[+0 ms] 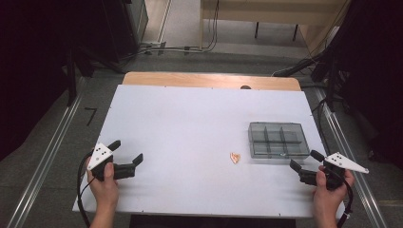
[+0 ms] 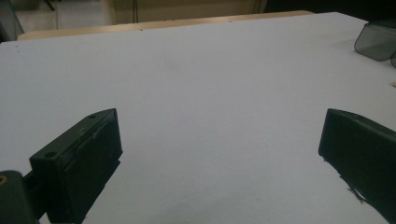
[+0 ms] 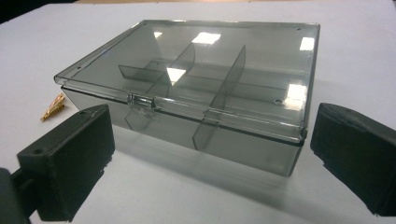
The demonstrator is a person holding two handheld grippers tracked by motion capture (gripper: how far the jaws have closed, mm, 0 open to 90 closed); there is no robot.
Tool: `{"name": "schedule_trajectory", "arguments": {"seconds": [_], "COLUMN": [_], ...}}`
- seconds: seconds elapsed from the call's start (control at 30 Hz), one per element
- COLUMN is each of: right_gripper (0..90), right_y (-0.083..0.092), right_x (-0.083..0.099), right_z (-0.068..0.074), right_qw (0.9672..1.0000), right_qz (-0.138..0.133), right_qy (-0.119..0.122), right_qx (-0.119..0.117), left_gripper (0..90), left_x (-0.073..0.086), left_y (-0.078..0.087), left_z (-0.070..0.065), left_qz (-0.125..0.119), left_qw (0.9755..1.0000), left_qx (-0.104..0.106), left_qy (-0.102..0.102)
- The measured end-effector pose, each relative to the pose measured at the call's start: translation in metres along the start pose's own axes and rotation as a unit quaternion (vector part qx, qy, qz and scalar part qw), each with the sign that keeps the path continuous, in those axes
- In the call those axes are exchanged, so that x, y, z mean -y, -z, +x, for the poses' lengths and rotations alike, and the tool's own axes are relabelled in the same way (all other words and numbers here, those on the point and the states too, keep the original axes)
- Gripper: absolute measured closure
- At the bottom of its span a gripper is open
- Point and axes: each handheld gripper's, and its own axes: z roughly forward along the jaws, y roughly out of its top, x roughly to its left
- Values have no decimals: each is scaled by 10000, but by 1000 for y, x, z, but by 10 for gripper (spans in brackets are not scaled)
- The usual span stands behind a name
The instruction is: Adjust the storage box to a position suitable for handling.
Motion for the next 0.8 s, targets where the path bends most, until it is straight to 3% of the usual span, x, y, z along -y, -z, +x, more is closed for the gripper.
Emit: {"name": "schedule_trajectory", "arguments": {"seconds": [0.23, 0.43, 0.53, 0.8], "right_gripper": [0, 0, 0, 0], "right_y": [6, 12, 11, 4], "right_x": [-6, -22, -31, -52], "right_z": [3, 17, 26, 63], "right_qw": [9998, 9995, 9991, 9954], "right_qz": [-123, -175, -91, 102], "right_qy": [-84, 64, 82, 443], "right_qx": [-100, -257, -395, -839], "left_gripper": [0, 0, 0, 0], "left_x": [0, 0, 0, 0], "left_y": [0, 0, 0, 0], "left_z": [0, 0, -1, -1], "left_qz": [9, 7, 5, -2], "left_qw": [10000, 10000, 10000, 10000], "left_qx": [20, 31, 35, 41], "left_qy": [-8, -16, -14, -4]}}
